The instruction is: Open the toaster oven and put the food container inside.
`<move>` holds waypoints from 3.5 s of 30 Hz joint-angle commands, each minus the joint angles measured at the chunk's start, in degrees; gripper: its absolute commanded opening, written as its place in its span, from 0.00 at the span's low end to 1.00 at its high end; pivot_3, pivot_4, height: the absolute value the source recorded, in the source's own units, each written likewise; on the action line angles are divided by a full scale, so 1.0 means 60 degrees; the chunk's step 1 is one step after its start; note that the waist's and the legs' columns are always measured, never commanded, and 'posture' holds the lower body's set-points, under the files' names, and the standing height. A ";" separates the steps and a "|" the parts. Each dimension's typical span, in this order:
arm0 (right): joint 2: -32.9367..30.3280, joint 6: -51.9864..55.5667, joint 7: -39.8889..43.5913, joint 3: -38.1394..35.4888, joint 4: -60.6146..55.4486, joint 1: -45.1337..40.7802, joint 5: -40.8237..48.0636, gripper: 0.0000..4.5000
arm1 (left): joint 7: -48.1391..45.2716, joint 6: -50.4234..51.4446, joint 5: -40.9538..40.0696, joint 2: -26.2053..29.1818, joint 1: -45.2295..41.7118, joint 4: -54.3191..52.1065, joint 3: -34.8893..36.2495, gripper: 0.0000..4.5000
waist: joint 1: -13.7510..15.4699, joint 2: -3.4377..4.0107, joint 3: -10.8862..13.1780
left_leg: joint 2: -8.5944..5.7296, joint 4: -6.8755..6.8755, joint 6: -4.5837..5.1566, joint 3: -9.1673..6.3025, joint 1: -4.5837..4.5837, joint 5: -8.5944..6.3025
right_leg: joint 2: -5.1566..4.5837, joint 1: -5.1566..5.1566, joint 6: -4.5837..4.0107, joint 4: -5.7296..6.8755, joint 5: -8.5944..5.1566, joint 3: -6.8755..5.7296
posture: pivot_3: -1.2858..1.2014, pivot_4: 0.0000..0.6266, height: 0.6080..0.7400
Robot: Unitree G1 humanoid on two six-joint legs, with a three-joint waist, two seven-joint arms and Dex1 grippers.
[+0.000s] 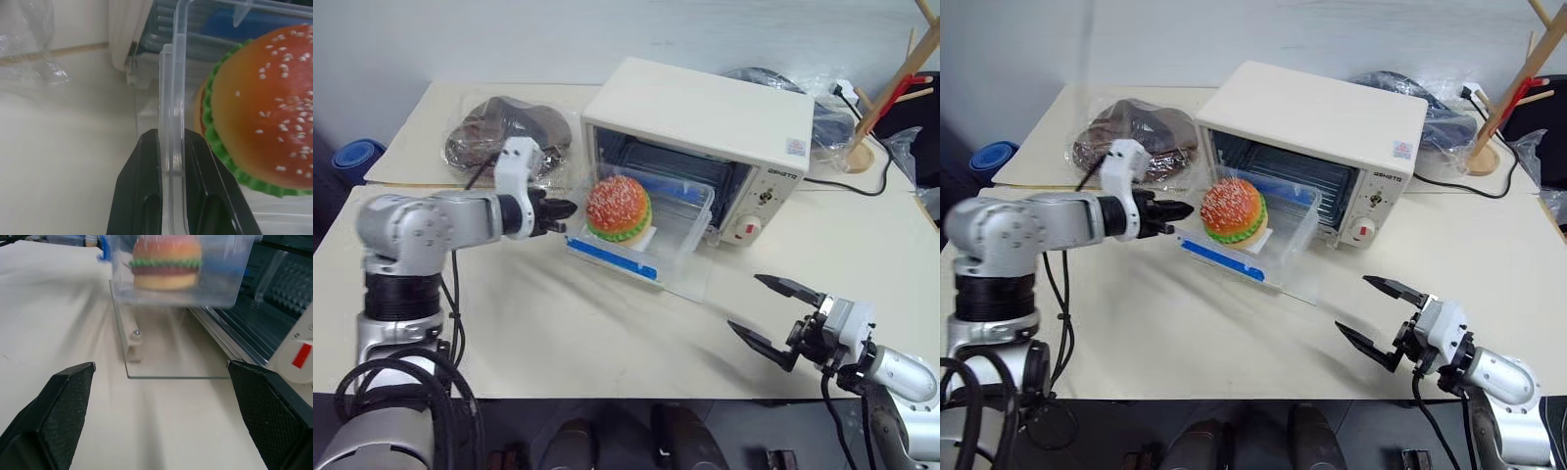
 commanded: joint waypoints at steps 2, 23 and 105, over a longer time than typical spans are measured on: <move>0.0166 -0.0401 -0.0267 -0.0197 -0.0485 0.0327 0.0045 1.00 | -0.0371 -0.0635 0.0863 -0.0335 -0.0468 0.0241 -0.0108 0.05 | 0.0023 0.0001 0.0000 | -0.0010 0.0002 0.0004 0.0002 0.0002 0.0001 | -0.0011 0.0002 0.0000 -0.0009 0.0000 0.0003 | 0.52 0.24 1.00; -0.1190 0.4036 -0.1593 0.1715 -0.3396 -0.0301 0.0005 0.51 | -0.8894 -0.6749 0.2121 0.2839 0.3974 -0.1047 0.0637 0.40 | 0.0109 0.0006 -0.0003 | -0.0006 -0.0004 -0.0003 0.0005 0.0014 0.0006 | -0.0022 0.0004 -0.0016 -0.0026 -0.0009 0.0006 | 0.52 0.24 1.00; 0.1007 0.0981 -0.0528 0.0860 0.2707 -0.5748 0.0709 0.04 | -0.7928 -1.0295 0.2521 0.1080 0.6694 -0.1170 0.3100 1.00 | 0.0009 0.0023 0.0009 | -0.0003 0.0087 0.0095 0.0015 -0.0029 -0.0061 | -0.0042 0.0022 0.0036 -0.0030 0.0020 -0.0007 | 0.52 0.24 1.00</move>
